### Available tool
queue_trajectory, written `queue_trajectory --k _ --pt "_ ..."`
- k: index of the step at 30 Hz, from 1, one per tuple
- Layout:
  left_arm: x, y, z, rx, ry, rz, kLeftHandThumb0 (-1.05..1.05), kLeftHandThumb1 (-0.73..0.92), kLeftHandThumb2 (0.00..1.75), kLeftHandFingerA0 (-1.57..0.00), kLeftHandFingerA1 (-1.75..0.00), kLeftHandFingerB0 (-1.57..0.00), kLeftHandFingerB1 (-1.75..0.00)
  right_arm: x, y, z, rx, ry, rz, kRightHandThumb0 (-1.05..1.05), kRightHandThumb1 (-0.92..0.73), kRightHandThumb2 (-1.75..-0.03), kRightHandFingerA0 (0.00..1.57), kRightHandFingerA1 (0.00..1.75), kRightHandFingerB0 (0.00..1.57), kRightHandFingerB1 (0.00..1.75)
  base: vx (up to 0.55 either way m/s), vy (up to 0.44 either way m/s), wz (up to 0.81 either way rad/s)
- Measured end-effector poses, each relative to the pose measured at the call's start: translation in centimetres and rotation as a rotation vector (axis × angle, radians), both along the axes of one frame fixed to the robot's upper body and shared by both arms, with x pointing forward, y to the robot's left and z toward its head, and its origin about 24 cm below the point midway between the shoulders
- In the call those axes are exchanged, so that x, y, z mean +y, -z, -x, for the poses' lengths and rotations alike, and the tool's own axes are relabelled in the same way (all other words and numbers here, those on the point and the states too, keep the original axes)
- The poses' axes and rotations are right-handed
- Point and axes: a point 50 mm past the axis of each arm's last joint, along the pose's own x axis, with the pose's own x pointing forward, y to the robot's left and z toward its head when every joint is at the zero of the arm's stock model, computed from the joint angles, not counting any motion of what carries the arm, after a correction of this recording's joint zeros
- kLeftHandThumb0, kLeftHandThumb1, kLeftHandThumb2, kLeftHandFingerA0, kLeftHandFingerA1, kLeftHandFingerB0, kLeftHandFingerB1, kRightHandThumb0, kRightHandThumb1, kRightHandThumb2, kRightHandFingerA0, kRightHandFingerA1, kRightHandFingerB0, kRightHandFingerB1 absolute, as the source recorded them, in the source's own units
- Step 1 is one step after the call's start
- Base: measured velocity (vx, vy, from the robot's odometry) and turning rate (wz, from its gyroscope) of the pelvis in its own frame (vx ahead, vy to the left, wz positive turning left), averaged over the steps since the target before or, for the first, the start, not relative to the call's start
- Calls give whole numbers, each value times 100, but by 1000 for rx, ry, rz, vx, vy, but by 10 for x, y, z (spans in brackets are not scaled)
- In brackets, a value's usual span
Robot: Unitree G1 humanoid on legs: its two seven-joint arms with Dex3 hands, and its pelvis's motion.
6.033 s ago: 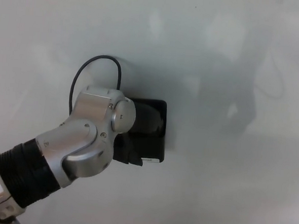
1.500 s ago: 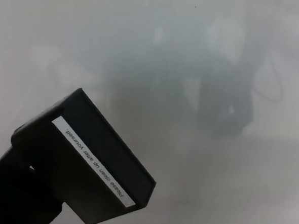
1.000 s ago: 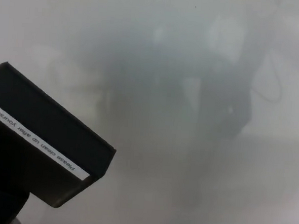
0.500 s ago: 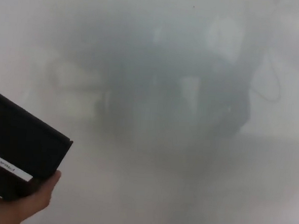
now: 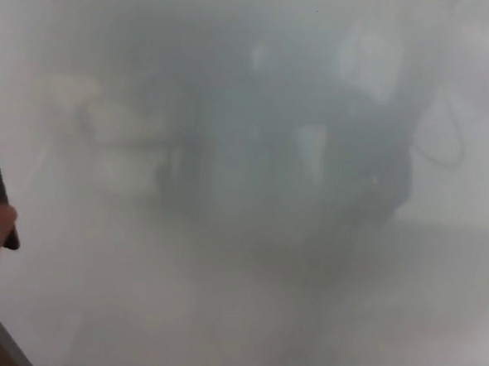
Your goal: A magnetic marker holder is on the left hand side of the white board, the robot put the index and middle finger into the opening of the container and pull off the magnetic holder and hand it to a human on the left hand side.
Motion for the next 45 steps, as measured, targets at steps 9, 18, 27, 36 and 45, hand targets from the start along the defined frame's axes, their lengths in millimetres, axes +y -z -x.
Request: queue_trajectory --k 9,18,27,36,45 --pt "1 12 1 56 18 32 -75 89 67 -47 -35 -38 -34 -1 0 -1 -7 -1 14 -44 -63 -59 91 72 64 62 0 0 0" --pt "11 35 2 156 39 45 -83 76 70 -44 -37 -41 -38 -1 -1 -1 -9 -2 19 -44 -63 -59 91 73 65 63 0 0 0" --pt "15 56 -3 288 57 -36 -30 66 60 -41 -41 -41 -34 -1 -1 -1 -11 -5 24 -46 -63 -59 93 75 65 64 0 0 0" --pt "8 91 -7 498 14 -126 -50 56 76 -37 -49 -36 -43 1 0 0 -10 -12 23 -45 -63 -59 90 77 65 64 0 0 0" --pt "-8 138 -5 772 1 -238 -50 69 61 -39 -40 -39 -33 1 0 0 -11 -15 23 -43 -62 -59 92 74 65 64 0 0 0"
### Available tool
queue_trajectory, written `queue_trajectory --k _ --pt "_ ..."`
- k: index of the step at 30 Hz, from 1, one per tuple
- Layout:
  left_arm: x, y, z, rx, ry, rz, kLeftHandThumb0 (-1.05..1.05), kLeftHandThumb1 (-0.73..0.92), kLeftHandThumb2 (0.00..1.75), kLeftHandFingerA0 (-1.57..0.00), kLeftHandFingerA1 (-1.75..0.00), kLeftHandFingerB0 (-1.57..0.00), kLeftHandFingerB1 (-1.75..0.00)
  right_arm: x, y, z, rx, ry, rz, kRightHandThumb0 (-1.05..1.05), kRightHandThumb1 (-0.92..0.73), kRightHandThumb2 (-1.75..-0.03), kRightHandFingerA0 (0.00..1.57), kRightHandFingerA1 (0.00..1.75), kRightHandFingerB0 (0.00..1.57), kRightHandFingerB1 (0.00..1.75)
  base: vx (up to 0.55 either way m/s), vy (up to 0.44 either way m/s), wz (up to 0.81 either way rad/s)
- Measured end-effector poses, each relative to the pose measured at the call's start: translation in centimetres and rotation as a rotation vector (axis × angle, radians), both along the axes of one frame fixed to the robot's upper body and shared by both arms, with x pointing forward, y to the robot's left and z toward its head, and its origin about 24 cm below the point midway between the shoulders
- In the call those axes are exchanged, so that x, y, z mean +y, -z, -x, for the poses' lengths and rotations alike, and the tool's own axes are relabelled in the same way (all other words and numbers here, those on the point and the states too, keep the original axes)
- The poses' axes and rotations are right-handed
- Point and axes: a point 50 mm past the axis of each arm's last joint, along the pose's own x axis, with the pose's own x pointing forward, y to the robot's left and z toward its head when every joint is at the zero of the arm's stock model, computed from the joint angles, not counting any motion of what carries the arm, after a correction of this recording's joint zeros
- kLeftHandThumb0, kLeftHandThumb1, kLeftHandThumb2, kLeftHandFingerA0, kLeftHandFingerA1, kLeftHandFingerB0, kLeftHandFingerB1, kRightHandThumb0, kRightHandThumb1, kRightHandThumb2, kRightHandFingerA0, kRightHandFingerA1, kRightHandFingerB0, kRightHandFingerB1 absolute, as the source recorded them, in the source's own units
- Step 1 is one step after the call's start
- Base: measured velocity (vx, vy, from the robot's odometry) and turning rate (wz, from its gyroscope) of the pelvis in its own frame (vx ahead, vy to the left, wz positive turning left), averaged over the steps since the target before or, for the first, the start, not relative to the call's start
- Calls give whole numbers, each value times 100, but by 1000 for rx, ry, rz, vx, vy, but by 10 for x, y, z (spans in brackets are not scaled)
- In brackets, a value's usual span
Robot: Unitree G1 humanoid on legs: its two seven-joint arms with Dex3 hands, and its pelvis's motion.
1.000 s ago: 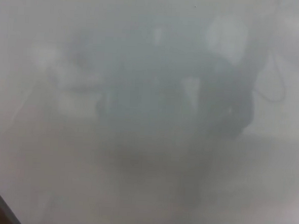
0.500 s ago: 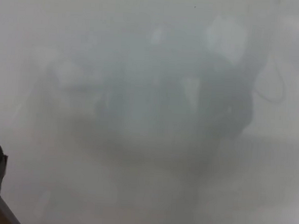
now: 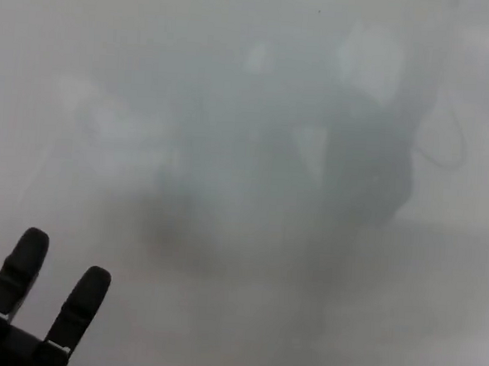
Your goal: A magnetic marker holder is on the left hand side of the white board, the robot put the index and middle finger into the opening of the container and pull off the magnetic holder and hand it to a human on the left hand side.
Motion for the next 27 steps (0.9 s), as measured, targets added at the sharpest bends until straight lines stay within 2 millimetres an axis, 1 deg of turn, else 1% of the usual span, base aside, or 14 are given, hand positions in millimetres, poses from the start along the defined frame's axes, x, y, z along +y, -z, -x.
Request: queue_trajectory --k 3,5,6,7,9,10,11,12,13,18,20,23,24,27 --pt "-6 17 3 96 6 -45 -53 70 61 -38 -41 -40 -33 0 0 0 0 -1 0 -43 -62 -59 91 74 65 65 0 0 0" --pt "-10 31 7 175 13 -85 -55 71 62 -41 -40 -40 -34 0 0 0 0 -2 0 -43 -62 -59 90 74 65 64 0 0 0" --pt "-11 35 8 198 16 -98 -56 73 62 -49 -43 -38 -33 0 0 0 0 -3 1 -44 -62 -59 91 75 65 64 0 0 0" --pt "-14 43 11 245 21 -126 -56 73 62 -49 -43 -38 -33 0 0 0 0 -3 1 -44 -62 -59 91 75 65 64 0 0 0" --pt "-16 49 13 277 25 -149 -58 76 63 -47 -43 -36 -32 0 0 0 0 -4 1 -44 -62 -59 90 76 65 64 0 0 0" --pt "-18 57 16 327 34 -187 -58 76 63 -47 -43 -36 -32 1 0 0 0 -5 1 -44 -62 -59 90 76 65 64 0 0 0" --pt "-20 62 19 357 39 -209 -58 78 64 -38 -41 -36 -32 1 0 0 0 -5 1 -44 -63 -59 90 75 65 63 0 0 0" --pt "-20 62 19 357 39 -209 -58 78 64 -38 -41 -36 -32 1 0 0 0 -5 1 -44 -63 -59 90 75 65 63 0 0 0" --pt "-22 70 22 400 50 -245 -58 77 64 -35 -41 -36 -32 1 0 0 0 -6 1 -43 -62 -59 91 74 64 63 0 0 0" --pt "-27 88 31 504 76 -353 -58 76 64 -37 -42 -37 -32 1 0 0 1 -10 2 -44 -63 -59 90 74 62 62 0 0 0" --pt "-28 95 35 546 85 -405 -56 76 64 -36 -39 -36 -32 1 0 0 1 -12 2 -43 -62 -58 91 75 64 62 0 0 0" --pt "-28 108 45 623 96 -504 -56 76 64 -37 -39 -37 -32 2 1 1 4 -17 3 -43 -62 -59 91 75 63 62 0 0 0" --pt "-28 109 46 631 97 -516 -61 65 89 -32 -50 -27 -44 2 1 1 4 -18 3 -42 -63 -59 89 73 63 61 0 0 0" --pt "-26 118 56 686 97 -605 -61 64 89 -35 -52 -29 -44 2 2 4 12 -21 4 -41 -62 -59 89 72 63 61 0 0 0"
